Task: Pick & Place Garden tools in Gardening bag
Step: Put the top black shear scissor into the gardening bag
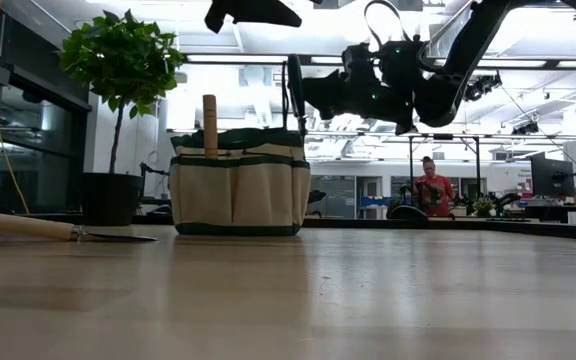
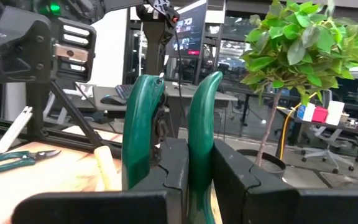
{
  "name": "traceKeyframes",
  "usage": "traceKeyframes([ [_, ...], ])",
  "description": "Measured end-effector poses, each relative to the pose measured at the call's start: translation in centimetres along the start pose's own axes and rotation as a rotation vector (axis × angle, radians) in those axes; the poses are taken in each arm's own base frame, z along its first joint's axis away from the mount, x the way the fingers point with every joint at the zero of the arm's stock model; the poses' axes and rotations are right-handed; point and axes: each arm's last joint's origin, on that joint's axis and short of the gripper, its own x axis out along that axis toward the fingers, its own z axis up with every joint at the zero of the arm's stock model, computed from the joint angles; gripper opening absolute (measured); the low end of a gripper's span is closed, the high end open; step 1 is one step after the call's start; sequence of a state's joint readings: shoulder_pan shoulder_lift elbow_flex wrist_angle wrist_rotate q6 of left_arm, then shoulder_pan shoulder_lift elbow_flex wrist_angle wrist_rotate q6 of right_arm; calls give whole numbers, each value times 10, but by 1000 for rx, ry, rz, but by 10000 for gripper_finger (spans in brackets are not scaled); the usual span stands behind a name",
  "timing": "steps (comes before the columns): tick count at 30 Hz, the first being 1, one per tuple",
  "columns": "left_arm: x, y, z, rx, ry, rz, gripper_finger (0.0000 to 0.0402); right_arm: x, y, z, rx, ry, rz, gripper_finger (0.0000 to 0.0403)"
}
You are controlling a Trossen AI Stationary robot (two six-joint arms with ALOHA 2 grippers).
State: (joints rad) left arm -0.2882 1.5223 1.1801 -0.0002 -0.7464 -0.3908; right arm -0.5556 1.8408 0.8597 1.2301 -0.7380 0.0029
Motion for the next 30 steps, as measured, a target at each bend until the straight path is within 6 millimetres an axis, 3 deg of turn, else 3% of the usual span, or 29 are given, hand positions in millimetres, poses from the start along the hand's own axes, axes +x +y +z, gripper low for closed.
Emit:
traceKeyframes([
  [13,0,0,0,-1,-5,10,207,7,8,0,-1,-7,-1,38],
  [30,2,-1,-2,0,-3,7,207,14,5,9,29,-43,-10,38],
])
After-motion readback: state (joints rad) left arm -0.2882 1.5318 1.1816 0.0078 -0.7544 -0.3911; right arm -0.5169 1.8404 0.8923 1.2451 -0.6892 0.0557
